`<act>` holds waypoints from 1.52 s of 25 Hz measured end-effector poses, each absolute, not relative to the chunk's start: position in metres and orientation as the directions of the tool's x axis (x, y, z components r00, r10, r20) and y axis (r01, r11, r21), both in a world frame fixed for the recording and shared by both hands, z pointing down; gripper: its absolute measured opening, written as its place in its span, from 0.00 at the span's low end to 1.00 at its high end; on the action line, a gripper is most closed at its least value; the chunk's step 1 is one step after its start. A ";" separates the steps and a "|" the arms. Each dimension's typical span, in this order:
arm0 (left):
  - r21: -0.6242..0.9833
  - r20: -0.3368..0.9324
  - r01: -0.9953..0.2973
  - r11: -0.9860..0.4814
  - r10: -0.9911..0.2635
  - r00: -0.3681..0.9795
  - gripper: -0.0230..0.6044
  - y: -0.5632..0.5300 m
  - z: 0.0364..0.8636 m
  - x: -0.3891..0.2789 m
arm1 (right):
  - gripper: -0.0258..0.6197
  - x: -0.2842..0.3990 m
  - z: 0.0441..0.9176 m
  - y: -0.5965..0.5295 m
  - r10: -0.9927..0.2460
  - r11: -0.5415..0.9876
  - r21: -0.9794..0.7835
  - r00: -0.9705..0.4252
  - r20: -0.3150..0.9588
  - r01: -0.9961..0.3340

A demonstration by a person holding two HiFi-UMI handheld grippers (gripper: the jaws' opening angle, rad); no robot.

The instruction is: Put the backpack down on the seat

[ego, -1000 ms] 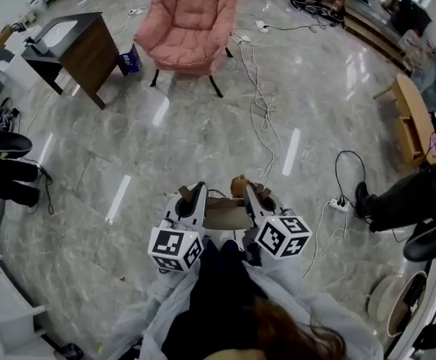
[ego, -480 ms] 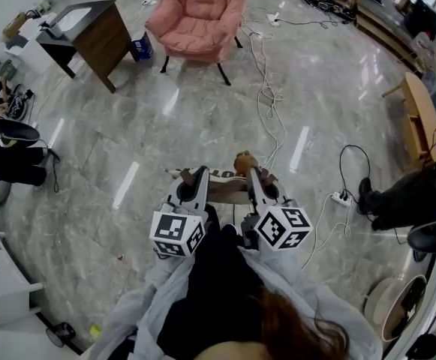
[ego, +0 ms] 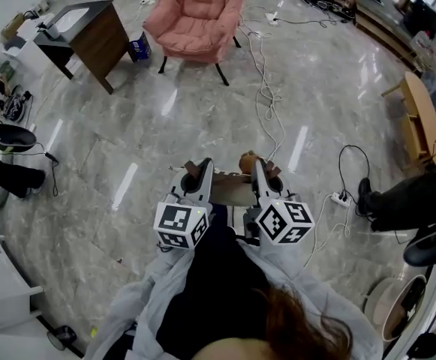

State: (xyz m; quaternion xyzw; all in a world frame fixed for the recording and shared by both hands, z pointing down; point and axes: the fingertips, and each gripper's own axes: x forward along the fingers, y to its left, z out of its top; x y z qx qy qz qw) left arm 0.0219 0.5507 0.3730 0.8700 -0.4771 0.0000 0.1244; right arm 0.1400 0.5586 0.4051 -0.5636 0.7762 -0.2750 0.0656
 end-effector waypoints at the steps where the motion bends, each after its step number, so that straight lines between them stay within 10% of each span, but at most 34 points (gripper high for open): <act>1: 0.223 0.122 -0.828 -0.515 -0.828 0.547 0.06 0.544 0.376 0.023 | 0.07 0.141 0.408 0.553 -0.911 0.203 -0.501 -0.350 0.218 -0.841; 38: 0.223 0.108 -0.848 -0.482 -0.852 0.512 0.06 0.237 0.369 -0.036 | 0.06 0.082 0.414 0.251 -0.899 0.215 -0.456 -0.357 0.253 -0.864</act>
